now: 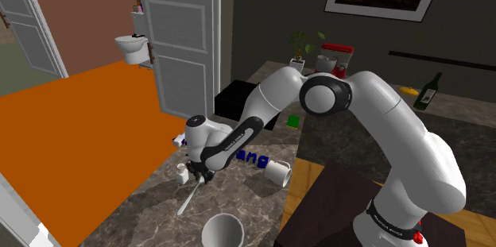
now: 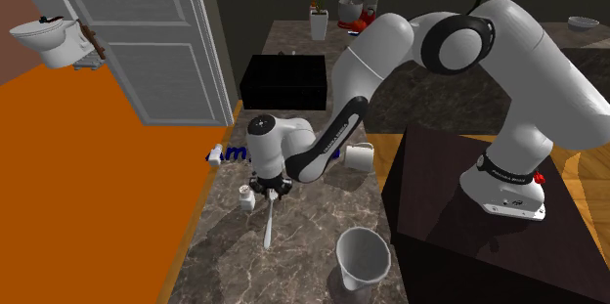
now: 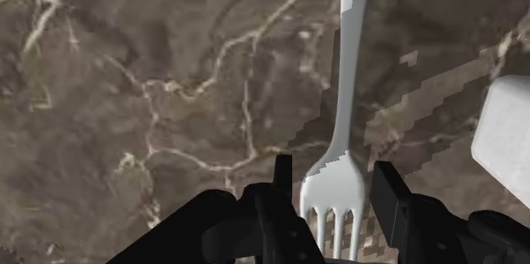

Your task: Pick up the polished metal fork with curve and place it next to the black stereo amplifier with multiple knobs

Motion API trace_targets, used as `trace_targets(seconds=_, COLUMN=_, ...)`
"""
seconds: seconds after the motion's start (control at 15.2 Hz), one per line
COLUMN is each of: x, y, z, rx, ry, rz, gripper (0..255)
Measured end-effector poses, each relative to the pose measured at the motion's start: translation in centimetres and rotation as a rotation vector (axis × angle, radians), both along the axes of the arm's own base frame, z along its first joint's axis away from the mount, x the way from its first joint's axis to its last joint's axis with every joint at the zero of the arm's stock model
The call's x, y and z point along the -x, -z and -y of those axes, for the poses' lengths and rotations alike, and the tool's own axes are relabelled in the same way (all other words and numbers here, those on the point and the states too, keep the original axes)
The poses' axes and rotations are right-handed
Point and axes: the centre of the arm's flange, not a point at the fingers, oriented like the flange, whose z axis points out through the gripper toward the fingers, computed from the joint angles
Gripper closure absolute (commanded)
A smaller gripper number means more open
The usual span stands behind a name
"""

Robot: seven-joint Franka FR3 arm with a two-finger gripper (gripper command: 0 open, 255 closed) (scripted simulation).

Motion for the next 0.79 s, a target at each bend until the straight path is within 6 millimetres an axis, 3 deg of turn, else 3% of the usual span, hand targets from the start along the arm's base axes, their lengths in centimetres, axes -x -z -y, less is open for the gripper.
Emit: trace_targets(seconds=0.79, x=-0.2, y=-5.8, z=0.0, rx=-0.003, ry=0.001, rz=0.004, gripper=255)
